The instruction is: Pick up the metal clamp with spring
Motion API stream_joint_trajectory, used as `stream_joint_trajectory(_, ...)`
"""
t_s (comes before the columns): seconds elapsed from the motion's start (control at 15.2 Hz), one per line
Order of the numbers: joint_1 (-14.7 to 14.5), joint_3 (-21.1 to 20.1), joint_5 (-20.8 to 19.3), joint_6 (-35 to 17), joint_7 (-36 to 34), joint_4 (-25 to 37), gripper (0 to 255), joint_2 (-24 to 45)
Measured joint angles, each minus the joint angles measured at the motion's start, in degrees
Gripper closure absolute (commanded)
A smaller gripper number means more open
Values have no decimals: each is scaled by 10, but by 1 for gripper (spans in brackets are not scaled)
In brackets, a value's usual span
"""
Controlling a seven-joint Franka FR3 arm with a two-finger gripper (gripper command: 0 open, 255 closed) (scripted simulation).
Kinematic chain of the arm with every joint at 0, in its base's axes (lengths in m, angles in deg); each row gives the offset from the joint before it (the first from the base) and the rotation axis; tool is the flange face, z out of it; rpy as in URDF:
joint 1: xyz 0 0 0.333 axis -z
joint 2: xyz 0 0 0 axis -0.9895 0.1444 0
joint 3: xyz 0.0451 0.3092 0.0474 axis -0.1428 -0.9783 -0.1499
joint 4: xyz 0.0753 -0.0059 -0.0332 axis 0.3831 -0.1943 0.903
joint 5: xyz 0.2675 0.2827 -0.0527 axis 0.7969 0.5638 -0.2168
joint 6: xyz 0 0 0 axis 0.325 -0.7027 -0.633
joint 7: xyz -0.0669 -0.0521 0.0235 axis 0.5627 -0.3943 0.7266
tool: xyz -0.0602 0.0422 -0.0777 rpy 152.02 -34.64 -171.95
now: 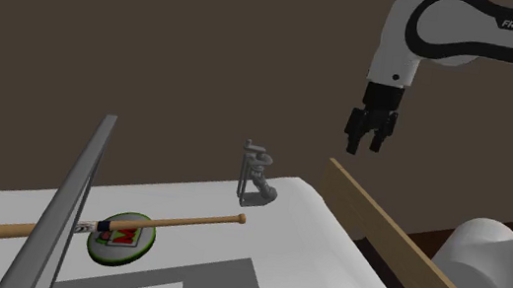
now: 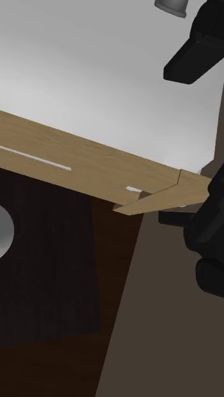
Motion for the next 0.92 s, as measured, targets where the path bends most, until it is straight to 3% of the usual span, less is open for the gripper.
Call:
stream_joint_trajectory(0.13,-2,-6,4,-2,-6,2,0,4)
stream_joint_trajectory(0.66,-31,-97,45,-13,-92,82,0,93)
stream_joint_trajectory(0.92,-41,-148,54,-18,-145,150,0,165)
